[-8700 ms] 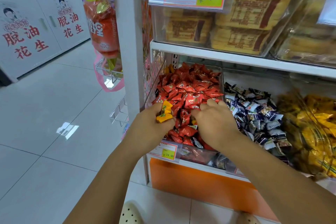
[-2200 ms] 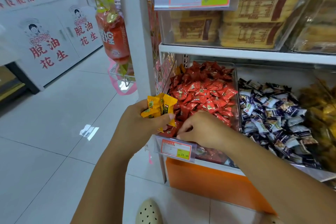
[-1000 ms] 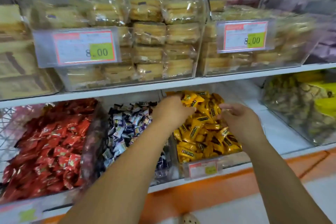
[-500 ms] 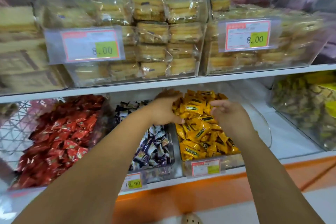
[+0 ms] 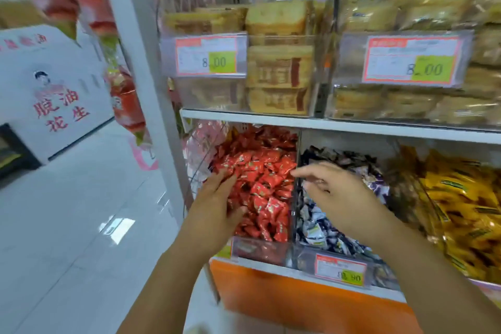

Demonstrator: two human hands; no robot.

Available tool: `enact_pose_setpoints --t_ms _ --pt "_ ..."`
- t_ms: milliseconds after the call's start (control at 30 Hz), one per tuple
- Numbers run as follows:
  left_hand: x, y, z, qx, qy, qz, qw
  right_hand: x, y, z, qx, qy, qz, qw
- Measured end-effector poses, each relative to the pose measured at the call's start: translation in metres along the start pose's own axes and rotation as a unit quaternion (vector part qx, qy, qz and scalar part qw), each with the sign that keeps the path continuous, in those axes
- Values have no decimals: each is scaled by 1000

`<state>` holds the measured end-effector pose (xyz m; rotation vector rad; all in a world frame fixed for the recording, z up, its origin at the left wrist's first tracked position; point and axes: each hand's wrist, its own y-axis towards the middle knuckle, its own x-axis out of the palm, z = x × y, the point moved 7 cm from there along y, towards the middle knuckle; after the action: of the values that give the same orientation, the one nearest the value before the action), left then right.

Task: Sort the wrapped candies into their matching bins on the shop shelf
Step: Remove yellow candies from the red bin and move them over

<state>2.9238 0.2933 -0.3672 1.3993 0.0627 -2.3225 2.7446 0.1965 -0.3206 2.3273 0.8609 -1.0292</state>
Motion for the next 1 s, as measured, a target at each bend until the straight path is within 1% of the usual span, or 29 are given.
enact_pose_setpoints --t_ms 67,200,300,433,567,667,733,833,1000 --pt "1 -3 -17 -9 -18 -13 1000 23 17 -11 -29 -53 -34 998" --pt "-7 -3 -37 -16 -54 -23 998 61 45 -34 -103 -119 -55 986" --pt "-16 -9 -42 -9 -73 0 997 83 60 -51 -143 -111 -46 982" --pt "-24 -21 -41 1 -96 12 995 97 81 -62 -152 -86 -28 984" --pt "-29 -23 -45 -18 -107 26 994 111 104 -72 -164 -71 -29 983" --pt "-28 -26 -48 -41 -119 25 992 130 120 -69 -138 -95 -59 984" --pt "-29 -26 -49 -49 -125 25 991 141 128 -64 -107 -132 -61 984" --pt "-29 -24 -52 -68 -140 25 988 149 136 -59 -63 -170 -31 983" --pt "-26 -24 -56 -89 -159 15 983 151 141 -58 -24 -230 25 973"
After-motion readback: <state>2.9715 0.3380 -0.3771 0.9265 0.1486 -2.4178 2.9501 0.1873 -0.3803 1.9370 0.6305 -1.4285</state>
